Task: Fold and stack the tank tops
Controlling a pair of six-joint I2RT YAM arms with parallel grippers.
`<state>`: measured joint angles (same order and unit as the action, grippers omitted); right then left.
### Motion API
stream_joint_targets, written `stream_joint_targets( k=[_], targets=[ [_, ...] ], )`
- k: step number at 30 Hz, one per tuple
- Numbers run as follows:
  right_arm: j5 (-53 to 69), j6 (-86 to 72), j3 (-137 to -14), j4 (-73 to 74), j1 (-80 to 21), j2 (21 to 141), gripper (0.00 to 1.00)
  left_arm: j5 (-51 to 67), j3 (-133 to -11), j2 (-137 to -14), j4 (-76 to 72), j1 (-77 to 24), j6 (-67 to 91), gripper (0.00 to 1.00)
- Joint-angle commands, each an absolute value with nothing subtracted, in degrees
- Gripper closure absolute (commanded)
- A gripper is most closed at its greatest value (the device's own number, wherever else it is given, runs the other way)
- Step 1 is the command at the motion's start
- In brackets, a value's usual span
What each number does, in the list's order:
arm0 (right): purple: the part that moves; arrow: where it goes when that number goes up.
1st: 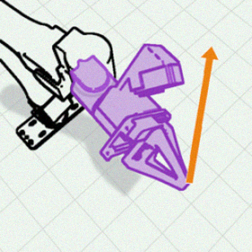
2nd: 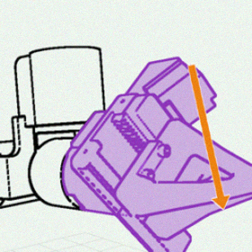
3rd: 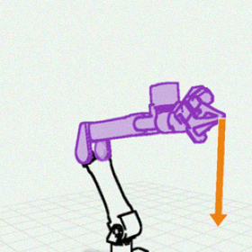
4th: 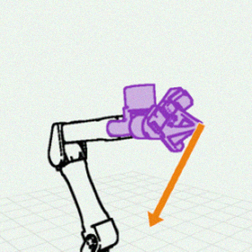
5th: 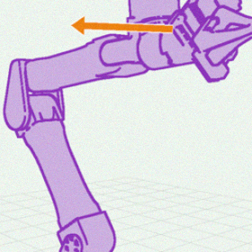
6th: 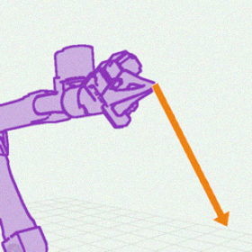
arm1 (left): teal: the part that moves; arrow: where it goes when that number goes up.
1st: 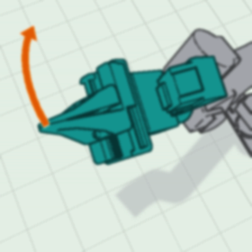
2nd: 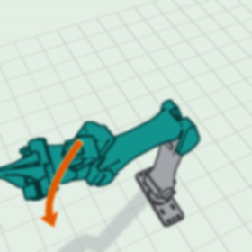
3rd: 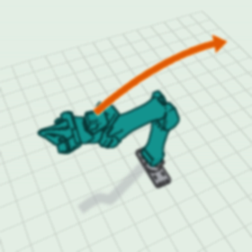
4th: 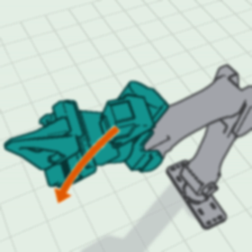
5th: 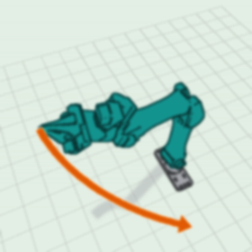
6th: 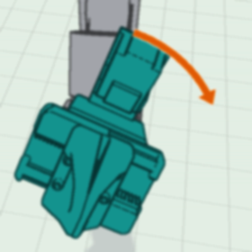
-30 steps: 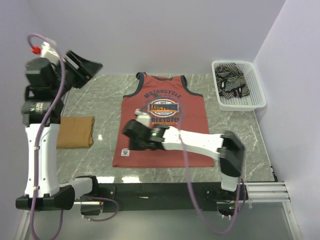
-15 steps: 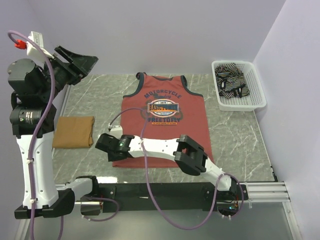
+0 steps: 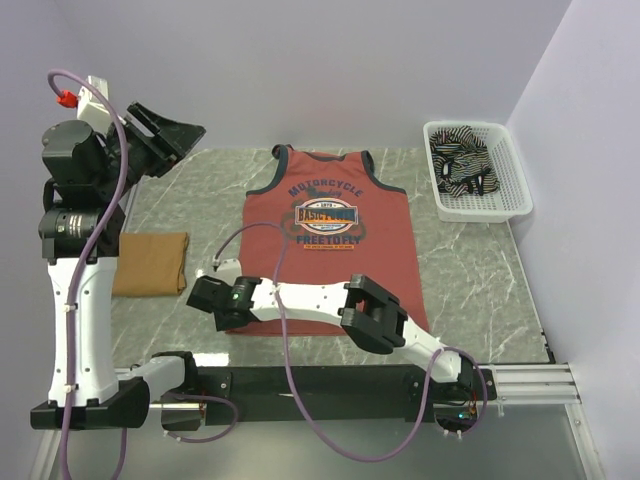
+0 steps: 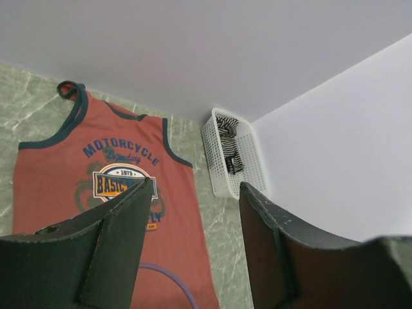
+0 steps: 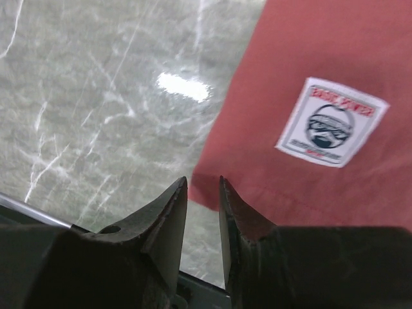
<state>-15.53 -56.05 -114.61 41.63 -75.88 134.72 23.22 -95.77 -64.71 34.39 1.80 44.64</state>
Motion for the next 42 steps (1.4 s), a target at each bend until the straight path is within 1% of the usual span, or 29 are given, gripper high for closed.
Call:
stream_joint_targets(
  k=[1,10,13,14,16,17,18,19,21,22,24,25,27,28,30,33,41,42],
  targets=[
    [-17.8,-55.9,-117.7,43.0,-77.0,136.3,0.66,24.3,-94.2,-64.0,30.9,2.0,44.4,0.38],
    [-17.1,-55.7,-118.7,44.5,-77.2,139.2,0.66,24.0,-90.3,-64.9,29.4,2.1,44.2,0.4],
    [-17.0,-55.4,-116.7,44.1,-77.4,138.9,0.66,22.1,-89.1,-65.4,29.1,2.1,43.9,0.39],
    [-16.9,-55.1,-115.9,44.1,-77.5,138.7,0.67,21.1,-87.9,-65.7,28.8,2.2,43.9,0.4],
    [-16.9,-55.1,-112.2,43.5,-77.5,136.9,0.8,15.9,-86.1,-66.3,28.1,2.1,43.9,0.39],
    [-16.6,-55.1,-110.0,42.7,-77.6,135.6,0.95,14.2,-84.5,-67.5,28.0,2.1,43.7,0.39],
    [-16.0,-55.0,-107.2,41.4,-77.6,134.0,1.0,12.8,-83.5,-68.4,27.7,2.1,43.8,0.39],
    [-15.6,-55.0,-100.2,37.4,-77.6,129.8,1.0,11.6,-82.5,-69.2,26.6,2.3,43.9,0.39],
    [-13.2,-54.8,-92.2,31.9,-77.6,124.6,1.0,11.3,-79.6,-72.2,25.1,2.3,44.0,0.4],
    [-12.3,-54.8,-85.0,27.0,-77.5,119.7,1.0,11.1,-78.8,-73.4,23.7,2.3,44.1,0.41],
    [-10.8,-55.1,-76.4,22.5,-77.9,115.2,1.0,10.7,-75.3,-76.7,21.8,2.3,44.9,0.43],
    [-10.2,-55.3,-74.2,21.3,-77.9,111.4,1.0,10.6,-74.0,-77.9,20.8,2.2,45.3,0.43],
    [-9.2,-55.8,-68.6,18.1,-78.2,108.0,1.0,11.1,-70.8,-82.0,17.9,1.9,46.1,0.46],
    [-8.6,-56.0,-67.0,17.0,-78.3,105.1,1.0,10.5,-70.2,-83.7,17.6,1.8,45.9,0.47],
    [-7.6,-56.7,-63.9,15.2,-78.3,103.0,1.0,7.5,-69.5,-88.9,17.2,0.6,45.1,0.47],
    [-6.4,-57.3,-62.1,13.0,-78.4,100.4,1.0,7.4,-69.3,-95.4,16.2,0.4,44.5,0.52],
    [-7.4,-57.3,-64.9,15.4,-78.5,98.2,1.0,7.0,-71.8,-106.1,14.7,-3.5,42.6,0.58],
    [-7.6,-57.3,-65.4,15.9,-78.5,98.2,1.0,7.4,-72.2,-106.9,14.5,-3.8,42.5,0.61]
  ],
)
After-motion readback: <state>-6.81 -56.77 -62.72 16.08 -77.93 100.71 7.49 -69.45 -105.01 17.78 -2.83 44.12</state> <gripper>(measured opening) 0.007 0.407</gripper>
